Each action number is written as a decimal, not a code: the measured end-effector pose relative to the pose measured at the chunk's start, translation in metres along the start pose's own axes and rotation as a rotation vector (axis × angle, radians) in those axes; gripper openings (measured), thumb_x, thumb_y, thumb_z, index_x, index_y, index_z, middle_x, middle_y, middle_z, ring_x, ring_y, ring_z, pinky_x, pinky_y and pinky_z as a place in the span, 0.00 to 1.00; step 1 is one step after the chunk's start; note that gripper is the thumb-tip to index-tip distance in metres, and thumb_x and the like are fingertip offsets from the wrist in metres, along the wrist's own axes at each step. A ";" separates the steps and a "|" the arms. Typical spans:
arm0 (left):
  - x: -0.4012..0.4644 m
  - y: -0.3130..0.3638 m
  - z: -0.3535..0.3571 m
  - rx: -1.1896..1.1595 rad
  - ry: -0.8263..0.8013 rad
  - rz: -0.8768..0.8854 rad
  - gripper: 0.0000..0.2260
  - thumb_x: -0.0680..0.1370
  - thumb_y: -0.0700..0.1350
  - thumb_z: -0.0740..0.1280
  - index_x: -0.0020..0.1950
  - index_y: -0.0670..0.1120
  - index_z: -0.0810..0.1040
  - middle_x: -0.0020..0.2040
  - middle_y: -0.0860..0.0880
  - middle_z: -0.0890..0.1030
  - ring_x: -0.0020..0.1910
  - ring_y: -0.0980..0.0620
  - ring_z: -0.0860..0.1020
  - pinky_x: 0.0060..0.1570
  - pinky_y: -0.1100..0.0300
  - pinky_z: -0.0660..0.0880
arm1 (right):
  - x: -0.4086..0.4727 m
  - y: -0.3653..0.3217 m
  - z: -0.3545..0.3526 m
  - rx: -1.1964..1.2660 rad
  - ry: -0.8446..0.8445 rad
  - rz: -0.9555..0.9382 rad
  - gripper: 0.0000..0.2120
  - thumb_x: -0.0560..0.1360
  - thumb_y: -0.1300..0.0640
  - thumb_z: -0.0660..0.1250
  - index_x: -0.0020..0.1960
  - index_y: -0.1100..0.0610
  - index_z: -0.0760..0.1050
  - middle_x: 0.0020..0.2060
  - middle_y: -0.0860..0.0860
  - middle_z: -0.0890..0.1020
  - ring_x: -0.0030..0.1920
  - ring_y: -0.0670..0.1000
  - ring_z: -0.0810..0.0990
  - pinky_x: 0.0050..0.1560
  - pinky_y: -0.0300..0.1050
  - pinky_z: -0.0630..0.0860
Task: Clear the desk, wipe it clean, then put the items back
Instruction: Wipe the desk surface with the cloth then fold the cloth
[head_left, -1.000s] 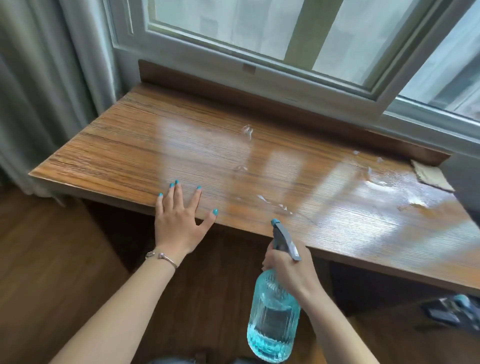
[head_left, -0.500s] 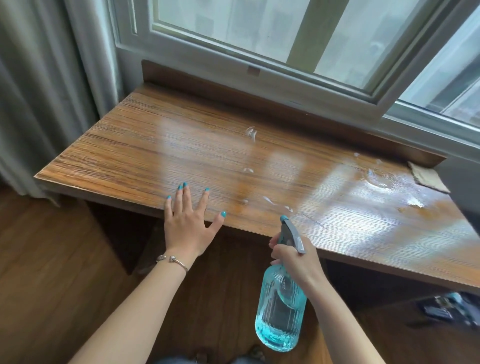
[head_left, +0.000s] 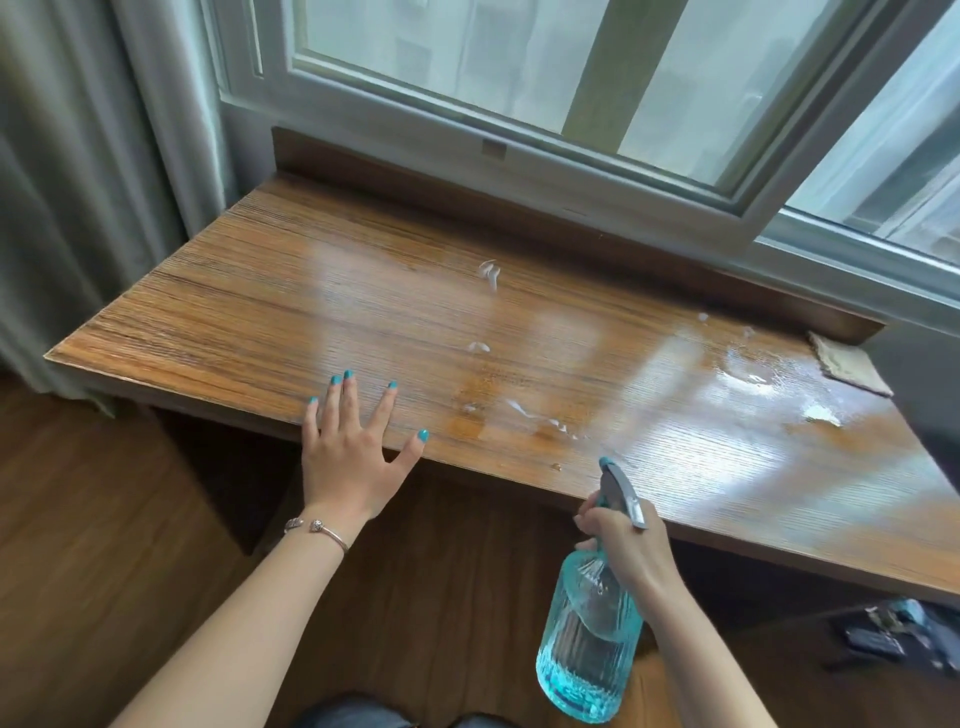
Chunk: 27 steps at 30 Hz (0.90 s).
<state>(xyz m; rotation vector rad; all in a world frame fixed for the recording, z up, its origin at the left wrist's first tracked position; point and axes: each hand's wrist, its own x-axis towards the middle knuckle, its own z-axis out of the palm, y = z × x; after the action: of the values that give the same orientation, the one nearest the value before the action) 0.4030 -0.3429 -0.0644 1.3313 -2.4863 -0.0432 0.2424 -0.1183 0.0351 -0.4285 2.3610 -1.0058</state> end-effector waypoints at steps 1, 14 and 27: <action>0.000 0.001 0.000 0.010 -0.002 -0.004 0.34 0.77 0.70 0.45 0.76 0.54 0.64 0.76 0.38 0.62 0.75 0.38 0.59 0.72 0.40 0.56 | 0.001 0.001 -0.001 0.007 -0.004 -0.004 0.10 0.65 0.54 0.67 0.44 0.57 0.75 0.40 0.56 0.81 0.40 0.54 0.83 0.47 0.55 0.79; 0.001 0.007 -0.019 0.005 -0.196 -0.071 0.36 0.72 0.73 0.35 0.78 0.62 0.49 0.80 0.45 0.47 0.79 0.45 0.45 0.76 0.46 0.45 | -0.006 -0.023 0.018 0.070 -0.200 -0.117 0.11 0.58 0.54 0.64 0.38 0.57 0.77 0.36 0.54 0.81 0.40 0.53 0.83 0.47 0.60 0.81; 0.135 -0.098 -0.027 -0.067 -0.271 0.193 0.38 0.69 0.67 0.38 0.76 0.58 0.62 0.77 0.49 0.63 0.76 0.49 0.59 0.71 0.53 0.57 | -0.013 -0.121 0.078 0.134 -0.106 -0.153 0.18 0.56 0.56 0.64 0.45 0.57 0.79 0.45 0.53 0.83 0.46 0.56 0.83 0.39 0.44 0.78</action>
<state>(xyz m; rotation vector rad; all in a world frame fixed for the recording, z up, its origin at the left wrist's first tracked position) 0.4207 -0.5050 -0.0209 1.1172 -2.7998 -0.2771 0.3079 -0.2373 0.0838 -0.6024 2.1777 -1.1738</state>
